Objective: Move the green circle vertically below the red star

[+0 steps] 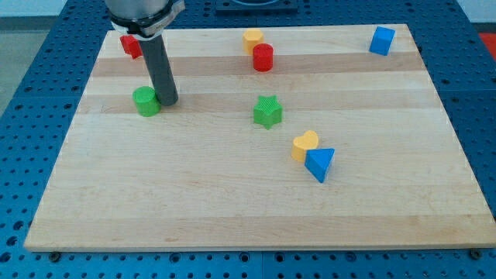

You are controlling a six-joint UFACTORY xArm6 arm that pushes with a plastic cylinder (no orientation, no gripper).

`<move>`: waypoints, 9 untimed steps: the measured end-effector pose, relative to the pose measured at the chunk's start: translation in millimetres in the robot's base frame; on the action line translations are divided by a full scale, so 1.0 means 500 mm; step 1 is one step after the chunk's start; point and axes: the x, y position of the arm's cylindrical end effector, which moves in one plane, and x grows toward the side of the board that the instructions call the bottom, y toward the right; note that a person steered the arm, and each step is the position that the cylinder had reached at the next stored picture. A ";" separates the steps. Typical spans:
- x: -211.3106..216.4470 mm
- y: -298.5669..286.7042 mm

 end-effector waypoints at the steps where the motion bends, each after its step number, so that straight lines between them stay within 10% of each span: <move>1: 0.000 -0.021; 9: 0.053 0.052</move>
